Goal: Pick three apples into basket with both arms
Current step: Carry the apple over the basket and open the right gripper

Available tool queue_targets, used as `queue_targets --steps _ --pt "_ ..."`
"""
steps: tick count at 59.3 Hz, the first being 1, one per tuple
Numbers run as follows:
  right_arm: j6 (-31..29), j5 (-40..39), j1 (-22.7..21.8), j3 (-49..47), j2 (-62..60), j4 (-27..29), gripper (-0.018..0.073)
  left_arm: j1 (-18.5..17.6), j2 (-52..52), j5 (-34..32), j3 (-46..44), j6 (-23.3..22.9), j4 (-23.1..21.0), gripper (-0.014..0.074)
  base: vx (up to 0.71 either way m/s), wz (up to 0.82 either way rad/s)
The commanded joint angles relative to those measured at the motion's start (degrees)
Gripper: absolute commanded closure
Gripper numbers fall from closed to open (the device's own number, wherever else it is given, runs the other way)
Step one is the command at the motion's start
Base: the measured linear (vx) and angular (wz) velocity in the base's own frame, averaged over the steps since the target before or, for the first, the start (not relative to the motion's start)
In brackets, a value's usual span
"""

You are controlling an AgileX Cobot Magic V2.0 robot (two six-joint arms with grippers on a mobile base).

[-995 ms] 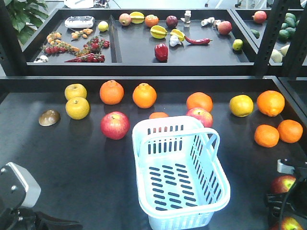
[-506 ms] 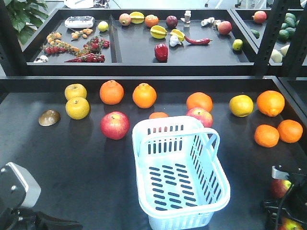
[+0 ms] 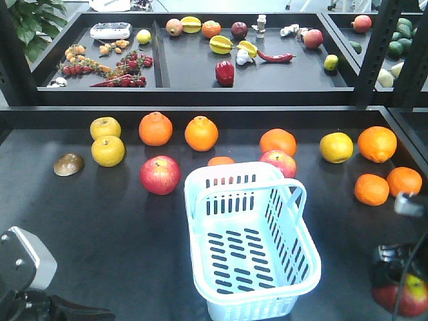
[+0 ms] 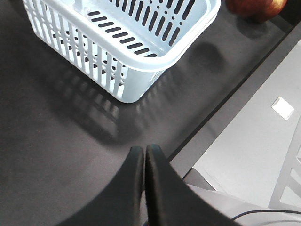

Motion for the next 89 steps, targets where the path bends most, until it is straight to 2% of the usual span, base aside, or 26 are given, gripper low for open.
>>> queue_targets --steps 1,10,13,19,26,32,37,43,50,54,59,68,74,78,83,89 --pt "-6.6 2.9 -0.3 -1.0 -9.2 8.1 0.0568 -0.2 -0.5 -2.1 -1.4 -0.3 -2.0 0.0603 0.00 0.00" --pt "-17.0 6.4 1.7 -0.8 -17.9 25.9 0.0564 -0.2 -0.5 -2.9 -1.4 -0.3 -2.0 0.0603 0.00 0.00" --pt "-18.9 6.3 4.4 -0.6 -19.6 30.7 0.0564 -0.2 -0.5 -3.4 -1.4 -0.3 -2.0 0.0603 0.00 0.00" --pt "-20.4 1.8 10.9 -0.1 -20.9 35.8 0.0561 -0.2 -0.5 -4.4 -1.4 -0.3 -2.0 0.0603 0.00 0.00" --pt "-20.0 -6.0 17.8 0.0 -18.7 35.8 0.0545 -0.2 -0.5 -5.0 -1.4 -0.3 -2.0 0.0603 0.00 0.00" --pt "-21.6 -10.7 21.3 0.0 -15.3 35.9 0.0485 -0.2 -0.5 -4.7 -1.4 -0.3 -2.0 0.0603 0.00 0.00" --pt "-24.1 -13.4 22.7 -0.1 -12.2 36.8 0.0377 -0.2 -0.5 -4.7 -1.4 -0.3 -2.0 0.0603 0.00 0.00" --pt "-27.3 -13.6 22.6 -1.4 -9.1 39.4 0.0174 -0.2 -0.5 -4.7 -1.4 -0.3 -2.0 0.0603 0.00 0.00" --pt "-30.3 -13.0 22.6 -3.0 -7.8 39.3 -0.0034 -0.2 -0.5 -4.7 -1.4 -0.3 -2.0 0.0603 0.00 0.00" --pt "-30.8 -13.0 22.6 -3.5 -7.8 39.3 -0.0096 -0.2 -0.5 -4.6 -1.4 -0.3 -2.0 0.0603 0.00 0.00" --pt "-30.8 -12.9 22.6 -3.7 -7.8 39.2 -0.0124 -0.2 -0.5 -4.5 -1.4 -0.3 -2.0 0.0603 0.00 0.00" --pt "-31.1 -11.6 22.6 -3.7 -7.9 38.7 -0.0084 -0.2 -0.5 -4.5 -1.4 -0.3 -2.0 0.0603 0.00 0.00" --pt "-31.1 -8.1 22.6 -4.1 -8.9 38.2 0.0013 -0.2 -0.5 -4.5 -1.4 -0.3 -2.0 0.0603 0.00 0.00" --pt "-30.2 -6.0 22.5 -4.5 -10.5 35.8 0.0125 -0.2 -0.5 -4.5 -1.4 -0.3 -2.0 0.0603 0.00 0.00" --pt "-27.2 -6.0 22.5 -4.5 -13.3 30.4 0.0330 -0.2 -0.5 -4.5 -1.4 -0.3 -2.0 0.0603 0.00 0.00" --pt "-18.6 -6.5 22.4 -4.5 -17.0 18.9 0.0575 -0.2 -0.5 -4.5 -1.4 -0.3 -2.1 0.0603 0.00 0.00"
